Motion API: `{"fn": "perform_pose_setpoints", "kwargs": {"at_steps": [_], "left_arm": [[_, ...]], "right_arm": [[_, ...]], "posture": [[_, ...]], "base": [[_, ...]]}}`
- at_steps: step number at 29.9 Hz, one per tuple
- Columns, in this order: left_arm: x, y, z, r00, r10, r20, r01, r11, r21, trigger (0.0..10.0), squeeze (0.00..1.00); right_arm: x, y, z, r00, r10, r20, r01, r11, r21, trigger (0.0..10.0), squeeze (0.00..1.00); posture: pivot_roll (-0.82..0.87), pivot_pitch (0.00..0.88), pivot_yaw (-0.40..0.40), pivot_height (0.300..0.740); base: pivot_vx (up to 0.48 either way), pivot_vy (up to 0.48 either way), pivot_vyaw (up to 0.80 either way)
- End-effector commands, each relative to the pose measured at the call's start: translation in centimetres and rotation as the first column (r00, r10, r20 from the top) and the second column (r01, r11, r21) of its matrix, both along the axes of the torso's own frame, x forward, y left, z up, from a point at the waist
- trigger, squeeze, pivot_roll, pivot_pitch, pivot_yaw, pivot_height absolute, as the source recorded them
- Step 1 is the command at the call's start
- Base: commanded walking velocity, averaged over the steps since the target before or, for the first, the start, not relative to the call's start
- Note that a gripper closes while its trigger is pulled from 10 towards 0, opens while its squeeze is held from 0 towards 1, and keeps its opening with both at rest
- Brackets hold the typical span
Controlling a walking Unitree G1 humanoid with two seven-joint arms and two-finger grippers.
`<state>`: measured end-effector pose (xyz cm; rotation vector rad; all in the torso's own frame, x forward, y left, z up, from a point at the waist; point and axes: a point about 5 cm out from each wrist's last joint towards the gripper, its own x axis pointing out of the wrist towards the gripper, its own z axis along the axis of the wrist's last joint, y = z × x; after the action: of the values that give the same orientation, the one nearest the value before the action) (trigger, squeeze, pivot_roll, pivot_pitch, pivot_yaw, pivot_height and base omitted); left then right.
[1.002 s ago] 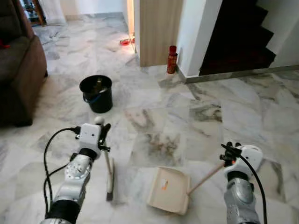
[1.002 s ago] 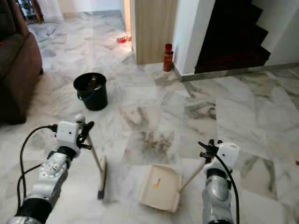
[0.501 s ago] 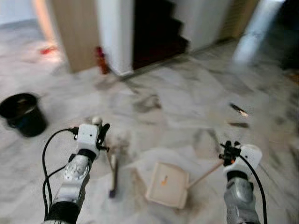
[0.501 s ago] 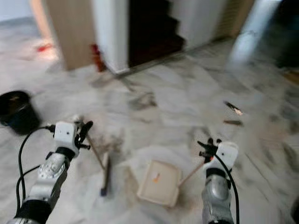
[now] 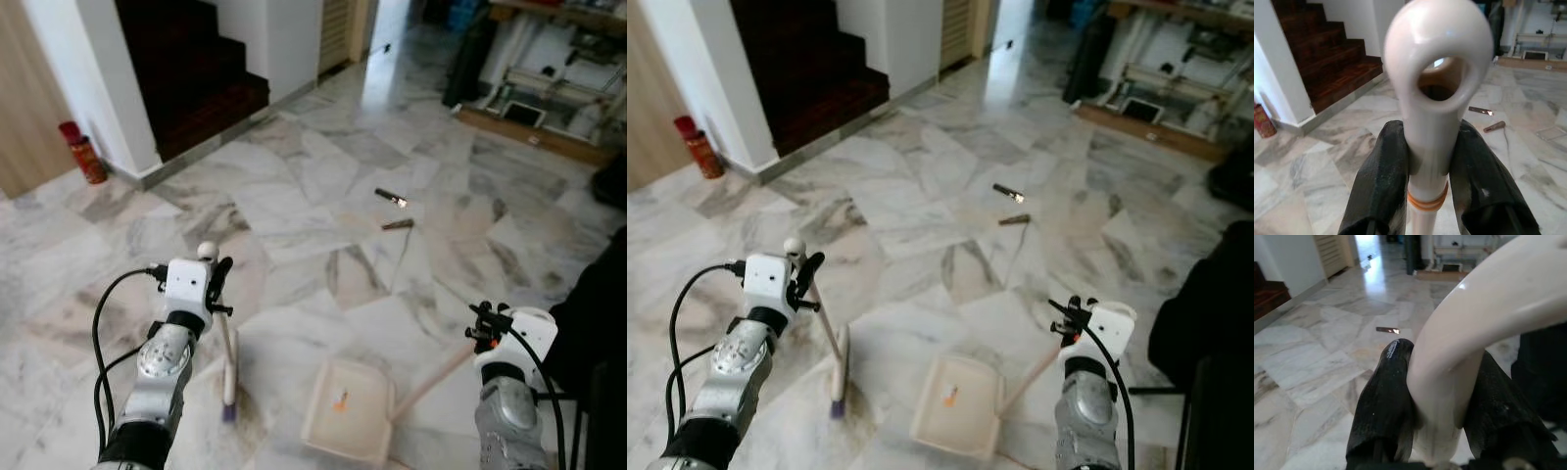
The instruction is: Sweep floor
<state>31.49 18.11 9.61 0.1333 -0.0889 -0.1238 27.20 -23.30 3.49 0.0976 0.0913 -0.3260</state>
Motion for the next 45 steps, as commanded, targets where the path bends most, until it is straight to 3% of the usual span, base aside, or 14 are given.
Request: {"fn": "perform_pose_setpoints", "kwargs": {"at_steps": [1,31,37,45], "left_arm": [[0.17,0.24,1.05,0.999,0.006,0.044,-0.006,1.0,0.009,10.0,0.0],[0.16,-0.24,1.27,0.999,-0.008,0.051,0.009,1.0,-0.013,10.0,0.0],[0.26,-0.27,1.36,0.999,-0.009,0.051,0.01,1.0,-0.011,10.0,0.0],[0.43,-0.25,1.52,0.999,-0.015,0.052,0.015,1.0,-0.013,10.0,0.0]], "right_arm": [[0.8,0.32,1.31,0.998,0.008,0.067,-0.008,1.0,-0.004,10.0,0.0],[1.03,0.64,1.36,0.998,0.01,0.065,-0.011,1.0,0.01,10.0,0.0],[1.12,0.76,1.4,0.998,0.018,0.065,-0.018,1.0,0.005,10.0,0.0],[1.19,0.87,1.48,0.997,0.011,0.071,-0.011,1.0,0.007,10.0,0.0]], "posture": [[-0.03,0.0,-0.034,0.74],[-0.03,0.0,-0.037,0.74],[-0.03,0.0,-0.036,0.74],[-0.03,0.0,-0.034,0.74]], "base": [[0.244,0.0,0.0],[0.315,0.0,0.0],[0.345,0.0,-0.77],[0.344,0.0,0.0]]}}
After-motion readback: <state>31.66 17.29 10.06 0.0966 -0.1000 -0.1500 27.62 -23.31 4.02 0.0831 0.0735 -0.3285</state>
